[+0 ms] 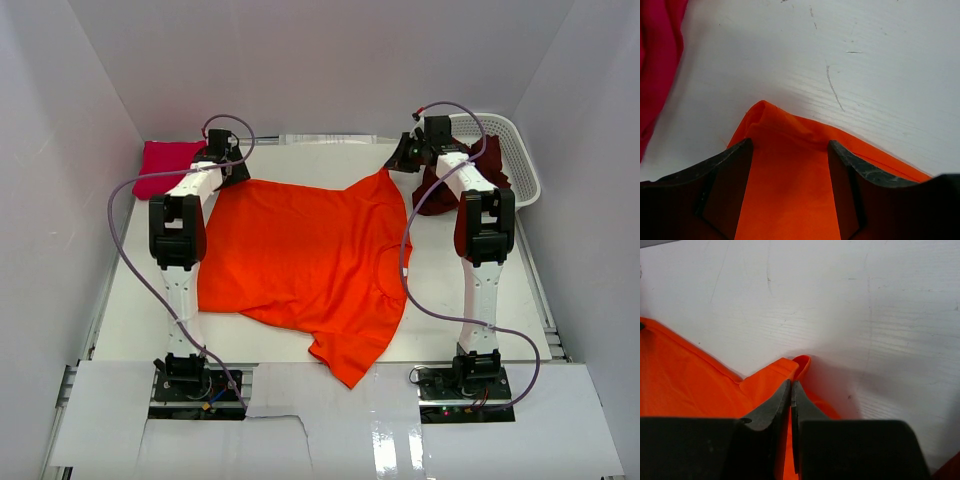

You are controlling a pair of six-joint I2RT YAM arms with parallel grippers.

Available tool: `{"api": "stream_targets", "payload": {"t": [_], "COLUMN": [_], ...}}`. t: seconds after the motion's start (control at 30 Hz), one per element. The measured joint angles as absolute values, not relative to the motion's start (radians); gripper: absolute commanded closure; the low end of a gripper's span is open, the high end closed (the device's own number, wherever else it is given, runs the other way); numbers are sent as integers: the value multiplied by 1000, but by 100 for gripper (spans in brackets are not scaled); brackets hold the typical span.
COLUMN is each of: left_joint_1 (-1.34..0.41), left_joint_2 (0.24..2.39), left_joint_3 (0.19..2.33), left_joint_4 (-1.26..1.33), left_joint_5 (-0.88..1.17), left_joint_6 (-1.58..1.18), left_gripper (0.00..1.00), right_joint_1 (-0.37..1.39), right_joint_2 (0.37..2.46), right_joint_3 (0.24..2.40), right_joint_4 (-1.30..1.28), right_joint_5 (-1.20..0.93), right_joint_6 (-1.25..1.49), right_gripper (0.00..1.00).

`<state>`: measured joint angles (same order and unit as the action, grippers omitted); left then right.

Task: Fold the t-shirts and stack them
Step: Grap the side of the flattened tshirt furthest away from the robot with both arms

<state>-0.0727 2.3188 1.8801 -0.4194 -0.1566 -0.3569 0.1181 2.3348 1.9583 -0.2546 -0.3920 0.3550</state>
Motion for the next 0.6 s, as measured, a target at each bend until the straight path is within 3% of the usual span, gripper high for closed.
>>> {"api": "stream_targets", "payload": {"t": [0.1, 0.43, 0.6], "left_joint_1": [-68, -44, -34], "left_joint_2": [2341, 2348, 2350], "left_joint_3": [1898, 1961, 1961], "left_joint_4": [-427, -428, -428], "left_joint_5": [-147, -142, -134], "left_joint_6": [-366, -390, -401], "left_gripper": [33, 35, 43], "right_joint_1": [118, 118, 118], "right_joint_2": [2335, 2335, 2335], "right_joint_3": [1950, 1946, 1946], "right_joint_4": [-253, -253, -253], "right_joint_5": [-392, -395, -395], "right_joint_6": [355, 352, 351], "right_gripper": [92, 92, 92]}}
